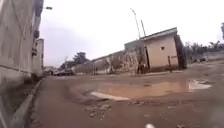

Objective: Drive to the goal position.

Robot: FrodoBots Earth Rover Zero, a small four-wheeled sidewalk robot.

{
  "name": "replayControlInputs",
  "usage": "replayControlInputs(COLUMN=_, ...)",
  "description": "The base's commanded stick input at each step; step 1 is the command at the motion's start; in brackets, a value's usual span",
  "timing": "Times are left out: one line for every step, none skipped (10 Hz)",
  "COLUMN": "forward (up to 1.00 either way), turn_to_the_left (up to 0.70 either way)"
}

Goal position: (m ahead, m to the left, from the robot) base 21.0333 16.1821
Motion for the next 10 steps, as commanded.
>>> replayControlInputs(forward=0.0, turn_to_the_left=0.63)
replayControlInputs(forward=0.0, turn_to_the_left=0.7)
replayControlInputs(forward=0.0, turn_to_the_left=0.7)
replayControlInputs(forward=0.0, turn_to_the_left=0.7)
replayControlInputs(forward=0.0, turn_to_the_left=0.7)
replayControlInputs(forward=0.0, turn_to_the_left=0.7)
replayControlInputs(forward=0.0, turn_to_the_left=0.5)
replayControlInputs(forward=0.0, turn_to_the_left=0.11)
replayControlInputs(forward=0.0, turn_to_the_left=0.0)
replayControlInputs(forward=0.0, turn_to_the_left=0.0)
